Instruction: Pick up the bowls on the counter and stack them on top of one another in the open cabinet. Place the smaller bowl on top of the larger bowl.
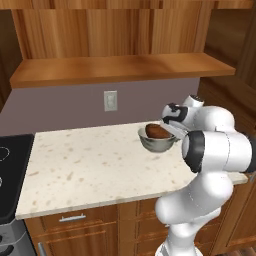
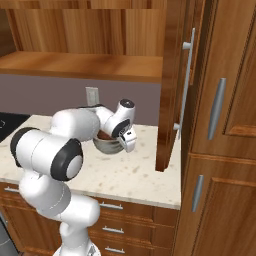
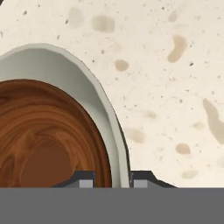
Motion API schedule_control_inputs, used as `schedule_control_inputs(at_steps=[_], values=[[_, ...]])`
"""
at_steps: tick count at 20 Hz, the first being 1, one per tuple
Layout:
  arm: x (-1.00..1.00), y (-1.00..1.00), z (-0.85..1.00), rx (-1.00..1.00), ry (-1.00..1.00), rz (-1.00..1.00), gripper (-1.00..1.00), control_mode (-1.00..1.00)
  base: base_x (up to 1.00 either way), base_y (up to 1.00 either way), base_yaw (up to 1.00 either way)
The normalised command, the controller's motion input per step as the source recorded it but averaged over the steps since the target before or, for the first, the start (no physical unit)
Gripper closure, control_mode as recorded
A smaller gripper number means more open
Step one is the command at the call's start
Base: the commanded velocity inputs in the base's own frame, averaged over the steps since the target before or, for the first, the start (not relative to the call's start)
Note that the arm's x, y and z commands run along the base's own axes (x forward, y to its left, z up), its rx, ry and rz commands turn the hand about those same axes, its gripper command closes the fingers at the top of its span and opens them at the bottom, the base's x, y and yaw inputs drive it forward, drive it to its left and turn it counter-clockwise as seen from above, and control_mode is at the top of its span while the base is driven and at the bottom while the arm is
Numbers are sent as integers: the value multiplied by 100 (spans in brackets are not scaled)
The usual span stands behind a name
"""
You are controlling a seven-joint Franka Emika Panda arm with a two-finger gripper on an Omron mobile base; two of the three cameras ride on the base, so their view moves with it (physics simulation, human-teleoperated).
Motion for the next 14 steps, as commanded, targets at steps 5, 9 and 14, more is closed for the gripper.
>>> schedule_control_inputs(at_steps=[5, 9, 14], values=[[-33, 12, 69, 1, 0, 11, 100, -100, 0, 0, 0], [-47, 24, 69, -1, 0, 16, 100, -100, 0, 0, 0], [-55, 30, 70, -3, 0, 15, 100, -100, 0, 0, 0]])
